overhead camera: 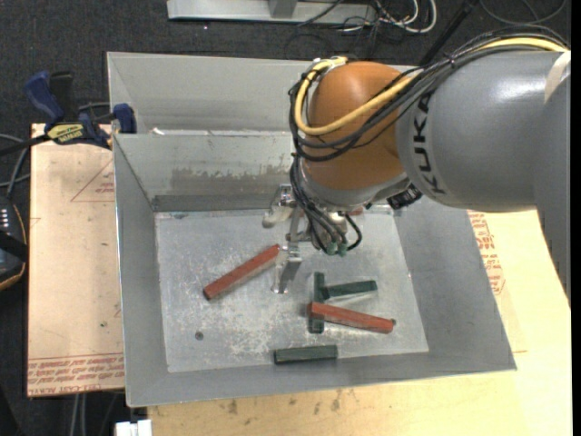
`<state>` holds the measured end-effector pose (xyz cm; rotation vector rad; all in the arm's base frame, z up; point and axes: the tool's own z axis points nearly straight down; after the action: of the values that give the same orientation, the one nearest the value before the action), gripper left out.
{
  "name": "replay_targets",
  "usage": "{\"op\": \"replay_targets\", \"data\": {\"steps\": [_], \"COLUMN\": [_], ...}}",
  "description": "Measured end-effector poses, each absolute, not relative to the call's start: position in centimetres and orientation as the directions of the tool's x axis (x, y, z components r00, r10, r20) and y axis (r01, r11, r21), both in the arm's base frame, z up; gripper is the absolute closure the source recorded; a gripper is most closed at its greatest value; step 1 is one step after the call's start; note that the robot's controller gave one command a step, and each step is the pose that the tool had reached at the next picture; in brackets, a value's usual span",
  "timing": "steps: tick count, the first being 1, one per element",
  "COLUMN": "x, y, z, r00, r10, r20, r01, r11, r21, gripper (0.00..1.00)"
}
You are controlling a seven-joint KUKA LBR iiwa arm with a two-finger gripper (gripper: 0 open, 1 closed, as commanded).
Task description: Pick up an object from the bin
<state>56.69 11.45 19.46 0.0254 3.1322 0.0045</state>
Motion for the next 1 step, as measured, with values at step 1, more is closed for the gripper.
{"op": "replay_targets", "data": {"steps": [1], "x": [57.44], "y": [12.46], "z": [8.85], "r00": [-0.996], "r10": [0.089], "r20": [-0.024], "r01": [0.088], "r11": [0.996], "r21": [0.009], "gripper": [1.0]}}
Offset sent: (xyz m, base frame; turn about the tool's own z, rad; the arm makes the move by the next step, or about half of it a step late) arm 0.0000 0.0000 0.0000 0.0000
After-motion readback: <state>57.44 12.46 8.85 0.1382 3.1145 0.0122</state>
